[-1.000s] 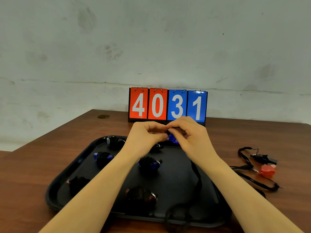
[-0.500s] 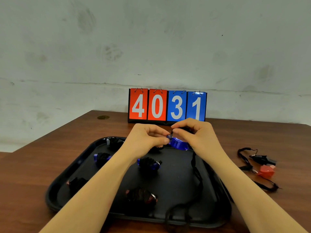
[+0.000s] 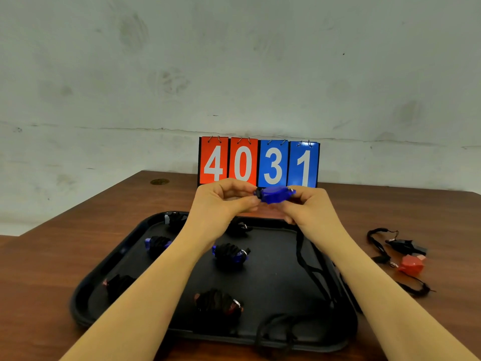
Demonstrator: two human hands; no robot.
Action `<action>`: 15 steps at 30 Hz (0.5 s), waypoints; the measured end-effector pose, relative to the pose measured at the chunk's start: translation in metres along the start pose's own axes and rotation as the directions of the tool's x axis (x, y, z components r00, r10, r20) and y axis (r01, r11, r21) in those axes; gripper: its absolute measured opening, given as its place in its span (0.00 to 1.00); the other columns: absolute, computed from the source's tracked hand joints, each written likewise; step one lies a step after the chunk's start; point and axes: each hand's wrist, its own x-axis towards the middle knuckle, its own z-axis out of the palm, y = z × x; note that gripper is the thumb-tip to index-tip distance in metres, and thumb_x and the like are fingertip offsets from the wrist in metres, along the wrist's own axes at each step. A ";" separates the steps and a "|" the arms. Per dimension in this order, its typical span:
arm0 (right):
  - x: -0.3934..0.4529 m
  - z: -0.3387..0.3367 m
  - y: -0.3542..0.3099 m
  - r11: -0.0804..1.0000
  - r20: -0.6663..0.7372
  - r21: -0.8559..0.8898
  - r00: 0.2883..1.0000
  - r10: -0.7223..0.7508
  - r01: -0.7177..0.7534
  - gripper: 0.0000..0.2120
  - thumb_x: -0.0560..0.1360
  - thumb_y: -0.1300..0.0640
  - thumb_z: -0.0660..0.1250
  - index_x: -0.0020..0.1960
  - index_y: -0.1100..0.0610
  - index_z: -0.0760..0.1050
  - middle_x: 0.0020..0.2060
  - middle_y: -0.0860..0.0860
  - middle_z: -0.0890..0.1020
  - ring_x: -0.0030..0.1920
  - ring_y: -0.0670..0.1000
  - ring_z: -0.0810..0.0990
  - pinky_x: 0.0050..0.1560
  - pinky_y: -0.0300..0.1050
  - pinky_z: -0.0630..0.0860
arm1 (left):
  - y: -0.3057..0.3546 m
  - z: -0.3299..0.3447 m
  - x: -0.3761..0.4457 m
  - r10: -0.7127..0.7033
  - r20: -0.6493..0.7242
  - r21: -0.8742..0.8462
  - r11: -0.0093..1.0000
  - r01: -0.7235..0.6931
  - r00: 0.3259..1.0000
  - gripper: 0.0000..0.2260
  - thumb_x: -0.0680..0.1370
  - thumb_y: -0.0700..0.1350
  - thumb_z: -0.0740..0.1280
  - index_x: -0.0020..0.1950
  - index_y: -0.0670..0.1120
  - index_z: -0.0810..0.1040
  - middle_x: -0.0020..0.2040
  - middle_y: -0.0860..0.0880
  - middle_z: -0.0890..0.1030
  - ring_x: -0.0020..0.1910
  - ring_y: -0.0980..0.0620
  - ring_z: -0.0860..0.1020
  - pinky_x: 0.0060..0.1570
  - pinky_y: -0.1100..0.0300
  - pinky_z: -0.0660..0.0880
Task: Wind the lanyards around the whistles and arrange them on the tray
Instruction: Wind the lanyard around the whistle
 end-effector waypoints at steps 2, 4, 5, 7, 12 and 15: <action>-0.002 0.005 0.001 1.000 0.014 0.003 1.000 -0.013 0.013 0.08 0.72 0.61 0.69 0.42 0.48 0.79 0.26 0.52 0.78 0.25 0.41 0.70 0.31 0.31 0.71 | -0.001 0.000 0.001 -0.007 -0.049 0.000 1.000 0.007 0.999 0.09 0.69 0.34 0.71 0.42 0.47 0.81 0.37 0.52 0.84 0.39 0.55 0.83 0.42 0.63 0.80; -0.003 0.011 0.001 1.000 0.024 0.020 0.999 -0.022 0.022 0.08 0.71 0.61 0.71 0.40 0.48 0.80 0.28 0.50 0.79 0.25 0.42 0.71 0.30 0.32 0.71 | -0.002 0.000 0.001 -0.002 -0.086 0.017 1.000 0.004 0.996 0.09 0.70 0.35 0.72 0.41 0.49 0.80 0.37 0.53 0.83 0.40 0.56 0.83 0.45 0.62 0.80; -0.004 0.012 0.000 0.999 0.029 0.033 0.999 -0.025 0.024 0.07 0.71 0.61 0.71 0.40 0.49 0.80 0.27 0.47 0.78 0.25 0.42 0.71 0.30 0.32 0.71 | -0.003 0.000 0.001 0.000 -0.103 0.029 1.000 0.003 0.995 0.09 0.70 0.36 0.72 0.41 0.50 0.80 0.38 0.53 0.83 0.41 0.55 0.83 0.46 0.61 0.79; -0.005 0.014 -0.001 0.999 0.056 0.029 0.998 -0.025 0.024 0.05 0.71 0.61 0.70 0.41 0.51 0.81 0.29 0.46 0.80 0.25 0.41 0.72 0.30 0.31 0.70 | -0.004 -0.001 0.002 0.003 -0.134 0.048 0.999 0.004 0.991 0.08 0.70 0.37 0.72 0.41 0.50 0.79 0.40 0.51 0.83 0.43 0.53 0.82 0.48 0.60 0.79; -0.008 0.016 -0.005 0.997 0.121 0.072 0.992 -0.025 0.016 0.03 0.72 0.60 0.69 0.45 0.56 0.81 0.32 0.49 0.82 0.26 0.41 0.71 0.30 0.34 0.70 | -0.004 -0.002 0.004 0.048 -0.198 0.149 0.989 -0.018 0.979 0.09 0.71 0.38 0.72 0.40 0.53 0.78 0.41 0.52 0.82 0.44 0.52 0.82 0.47 0.62 0.78; -0.009 0.013 -0.008 0.986 0.157 0.163 0.987 -0.042 0.016 0.04 0.73 0.60 0.68 0.45 0.57 0.81 0.33 0.50 0.82 0.26 0.43 0.70 0.34 0.37 0.73 | -0.005 -0.003 0.006 0.065 -0.219 0.182 0.983 -0.024 0.973 0.09 0.71 0.39 0.71 0.41 0.53 0.78 0.42 0.51 0.82 0.44 0.53 0.81 0.45 0.66 0.77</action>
